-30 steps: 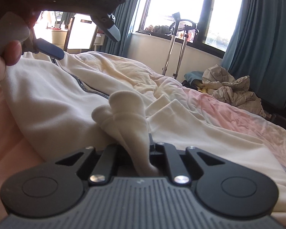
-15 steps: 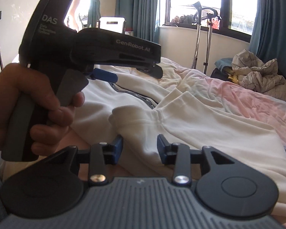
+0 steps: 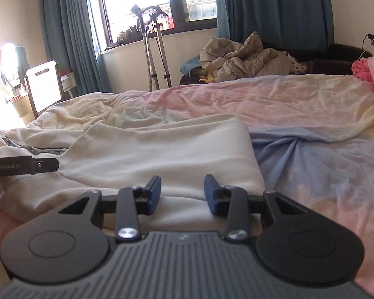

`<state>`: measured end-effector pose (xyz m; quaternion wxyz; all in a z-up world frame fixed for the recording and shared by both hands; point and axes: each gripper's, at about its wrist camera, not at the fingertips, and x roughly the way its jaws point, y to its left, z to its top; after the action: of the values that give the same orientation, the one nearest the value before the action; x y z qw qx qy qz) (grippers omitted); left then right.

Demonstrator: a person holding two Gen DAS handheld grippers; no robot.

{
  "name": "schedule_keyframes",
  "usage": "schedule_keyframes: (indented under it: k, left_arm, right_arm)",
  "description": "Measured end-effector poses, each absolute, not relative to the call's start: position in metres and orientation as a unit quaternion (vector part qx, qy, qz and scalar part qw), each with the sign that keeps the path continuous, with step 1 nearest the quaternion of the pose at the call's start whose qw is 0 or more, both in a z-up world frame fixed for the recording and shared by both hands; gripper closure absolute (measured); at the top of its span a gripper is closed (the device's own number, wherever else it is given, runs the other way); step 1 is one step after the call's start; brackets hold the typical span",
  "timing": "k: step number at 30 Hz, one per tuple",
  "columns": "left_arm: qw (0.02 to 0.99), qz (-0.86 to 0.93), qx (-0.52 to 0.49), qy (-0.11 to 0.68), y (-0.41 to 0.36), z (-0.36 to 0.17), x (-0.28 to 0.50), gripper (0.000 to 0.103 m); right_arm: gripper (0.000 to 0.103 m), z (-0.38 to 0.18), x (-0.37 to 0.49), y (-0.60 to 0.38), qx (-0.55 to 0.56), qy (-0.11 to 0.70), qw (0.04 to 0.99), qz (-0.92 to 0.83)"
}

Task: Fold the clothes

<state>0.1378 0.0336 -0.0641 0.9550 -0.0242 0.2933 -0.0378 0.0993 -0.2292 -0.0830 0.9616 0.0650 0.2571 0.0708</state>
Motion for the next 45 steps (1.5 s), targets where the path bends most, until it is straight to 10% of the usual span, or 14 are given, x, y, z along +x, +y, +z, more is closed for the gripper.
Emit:
schedule_keyframes:
  k: [26,45]
  left_arm:
    - [0.954,-0.028,-0.018,0.299,0.031,-0.070,0.139,0.008]
    - [0.953,-0.025,-0.027,0.299,0.033,-0.071,0.138,0.008]
  right_arm:
    - [0.063,-0.088,0.101,-0.230,0.074,0.262,0.960,0.073]
    - [0.041,-0.127,0.119,-0.324,0.408,0.307,0.856,0.084]
